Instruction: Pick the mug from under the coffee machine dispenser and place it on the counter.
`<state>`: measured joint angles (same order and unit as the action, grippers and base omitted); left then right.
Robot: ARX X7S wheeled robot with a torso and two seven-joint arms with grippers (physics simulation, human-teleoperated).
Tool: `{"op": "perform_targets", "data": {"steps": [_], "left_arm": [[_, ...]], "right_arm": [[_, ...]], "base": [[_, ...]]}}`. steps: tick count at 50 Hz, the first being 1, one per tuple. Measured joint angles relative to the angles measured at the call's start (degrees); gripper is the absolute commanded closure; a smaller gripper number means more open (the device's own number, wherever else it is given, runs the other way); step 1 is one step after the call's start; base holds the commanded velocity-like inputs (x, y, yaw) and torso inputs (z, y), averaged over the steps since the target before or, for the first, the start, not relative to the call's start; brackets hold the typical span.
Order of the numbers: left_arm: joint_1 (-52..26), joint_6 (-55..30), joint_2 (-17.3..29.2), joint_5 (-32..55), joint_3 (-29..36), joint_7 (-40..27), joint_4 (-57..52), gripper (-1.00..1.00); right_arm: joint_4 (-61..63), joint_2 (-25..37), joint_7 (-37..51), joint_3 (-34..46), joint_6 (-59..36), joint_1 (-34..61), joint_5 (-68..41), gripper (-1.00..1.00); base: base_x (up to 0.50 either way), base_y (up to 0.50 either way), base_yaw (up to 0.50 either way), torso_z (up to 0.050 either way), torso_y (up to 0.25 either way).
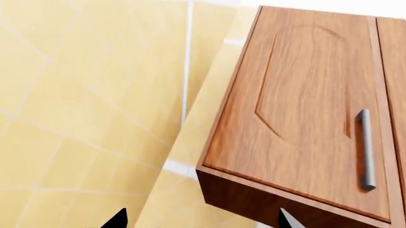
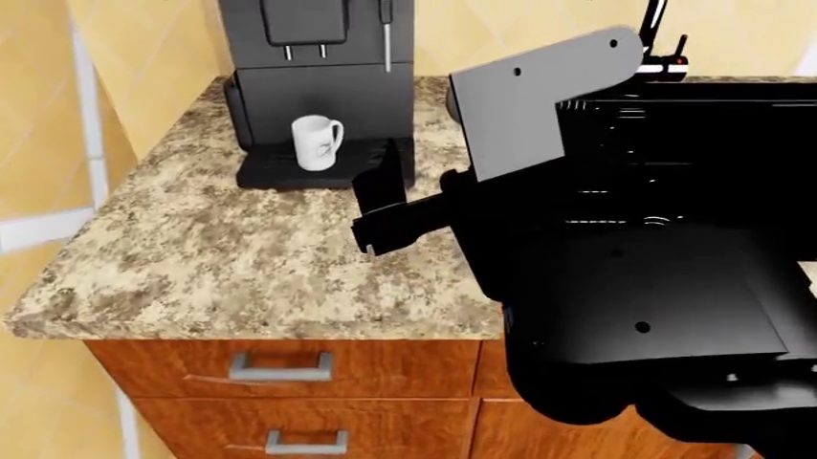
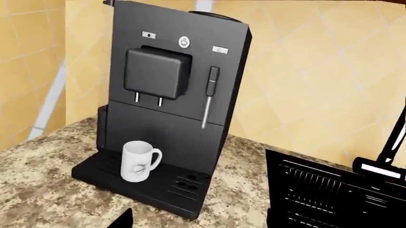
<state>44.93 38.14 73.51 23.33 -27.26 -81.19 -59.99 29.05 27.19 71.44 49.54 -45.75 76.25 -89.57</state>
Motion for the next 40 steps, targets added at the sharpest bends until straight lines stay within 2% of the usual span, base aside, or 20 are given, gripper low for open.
{"op": "perform_targets", "data": {"steps": [12,22,40], "left_arm": [[0.0,0.0,-0.1,0.1,0.0,0.0,0.0,-1.00],[0.0,0.0,-0.5,0.3,-0.2,0.4,0.0,-1.00],[0.0,0.0,-0.6,0.4,-0.3,0.5,0.0,-1.00]], "right_arm": [[-0.4,0.1,-0.9,0.5,0.5,-1.1,0.7,-1.00],[-0.6,0.0,-1.2,1.2,0.2,-1.3,1.1,-1.00],[-1.0,0.0,-2.0,2.2,0.8,-3.5,1.7,-1.00]], "base": [[0.38,0.01,0.00,0.000,0.001],[0.28,0.27,0.00,0.000,0.001],[0.02,0.01,0.00,0.000,0.000]]}}
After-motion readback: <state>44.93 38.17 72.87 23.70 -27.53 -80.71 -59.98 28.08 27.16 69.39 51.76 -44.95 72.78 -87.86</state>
